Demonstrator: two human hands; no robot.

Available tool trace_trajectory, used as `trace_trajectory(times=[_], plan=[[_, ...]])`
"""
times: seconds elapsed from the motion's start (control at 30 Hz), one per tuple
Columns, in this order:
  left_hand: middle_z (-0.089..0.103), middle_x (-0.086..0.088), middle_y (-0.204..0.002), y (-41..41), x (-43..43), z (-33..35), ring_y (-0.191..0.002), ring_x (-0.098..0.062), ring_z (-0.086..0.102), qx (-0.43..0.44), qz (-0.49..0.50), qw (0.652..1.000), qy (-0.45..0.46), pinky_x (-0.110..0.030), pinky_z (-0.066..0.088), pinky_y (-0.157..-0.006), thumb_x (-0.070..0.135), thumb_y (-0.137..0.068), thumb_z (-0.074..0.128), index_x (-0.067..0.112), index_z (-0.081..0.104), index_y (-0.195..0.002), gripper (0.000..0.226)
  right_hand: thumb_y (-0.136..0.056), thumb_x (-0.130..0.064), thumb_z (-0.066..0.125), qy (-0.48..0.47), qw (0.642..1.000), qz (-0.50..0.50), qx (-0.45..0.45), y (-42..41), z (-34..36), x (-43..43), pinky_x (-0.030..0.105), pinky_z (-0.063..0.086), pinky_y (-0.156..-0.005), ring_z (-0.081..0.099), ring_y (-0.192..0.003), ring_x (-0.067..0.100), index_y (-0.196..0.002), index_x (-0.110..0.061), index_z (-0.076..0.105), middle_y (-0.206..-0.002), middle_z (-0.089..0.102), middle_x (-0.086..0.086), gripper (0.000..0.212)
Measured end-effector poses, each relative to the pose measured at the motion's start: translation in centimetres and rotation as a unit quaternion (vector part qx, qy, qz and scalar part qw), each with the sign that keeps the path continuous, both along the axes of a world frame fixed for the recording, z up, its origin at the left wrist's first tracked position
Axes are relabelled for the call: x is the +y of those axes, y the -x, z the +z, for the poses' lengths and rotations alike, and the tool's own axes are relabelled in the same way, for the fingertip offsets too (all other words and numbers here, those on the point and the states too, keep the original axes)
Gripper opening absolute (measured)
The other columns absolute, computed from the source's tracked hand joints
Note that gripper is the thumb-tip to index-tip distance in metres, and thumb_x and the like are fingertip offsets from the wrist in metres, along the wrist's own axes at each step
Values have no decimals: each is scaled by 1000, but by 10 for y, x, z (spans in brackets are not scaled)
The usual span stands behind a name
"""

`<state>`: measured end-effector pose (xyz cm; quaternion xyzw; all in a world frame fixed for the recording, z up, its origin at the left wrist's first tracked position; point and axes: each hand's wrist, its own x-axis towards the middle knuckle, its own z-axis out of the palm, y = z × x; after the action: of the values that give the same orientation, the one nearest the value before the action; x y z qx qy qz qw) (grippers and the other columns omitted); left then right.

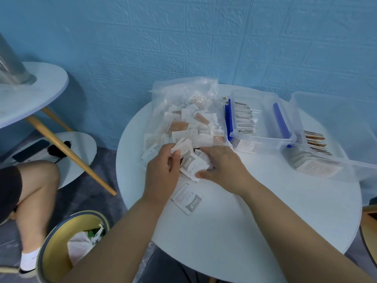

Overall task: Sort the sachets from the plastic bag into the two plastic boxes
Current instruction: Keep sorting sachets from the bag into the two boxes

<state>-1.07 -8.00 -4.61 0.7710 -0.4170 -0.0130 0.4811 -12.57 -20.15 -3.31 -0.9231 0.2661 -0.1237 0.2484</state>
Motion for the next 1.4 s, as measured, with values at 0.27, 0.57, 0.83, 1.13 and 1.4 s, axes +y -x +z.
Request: trace_trajectory(times=[0.27,0.57,0.83,1.13,1.4], plan=[[60,-1,-108,3,4,0,-95,-9,54,9,-2,1000,21,4,38,-68,21,-95,44,6,54,-115,26,-68,-10,77,-118,990,-43,-61,-2,2,2,32,50,-85,53,-103,15,-121,-28,60,-110,62,-2,59],[62,13,-94,1,4,-2,-84,-1,61,86,0,996,26,-5,45,-67,24,-96,44,24,51,-107,13,-86,-16,64,-155,987,3,-32,8,23,-3,24,40,-67,51,-77,16,-82,-24,61,-86,58,-2,9],[64,19,-88,13,5,9,-79,6,64,170,-47,982,72,-7,46,-66,19,-95,47,23,54,-104,12,-87,-18,64,-191,980,10,-58,9,20,3,13,35,-58,43,-62,8,-69,-33,50,-67,50,-12,27],[63,16,-96,19,10,8,-82,5,65,179,-37,978,95,-8,48,-67,15,-96,44,29,51,-104,17,-82,-9,68,-307,931,-54,-189,14,17,9,31,53,-79,66,-84,16,-105,-17,59,-93,71,-1,26],[64,19,-91,29,12,10,-80,7,62,183,-63,980,37,-9,48,-64,27,-86,62,40,50,-99,22,-80,-3,68,-334,914,-56,-223,18,12,24,19,53,-64,59,-65,1,-96,-18,62,-71,66,-16,22]])
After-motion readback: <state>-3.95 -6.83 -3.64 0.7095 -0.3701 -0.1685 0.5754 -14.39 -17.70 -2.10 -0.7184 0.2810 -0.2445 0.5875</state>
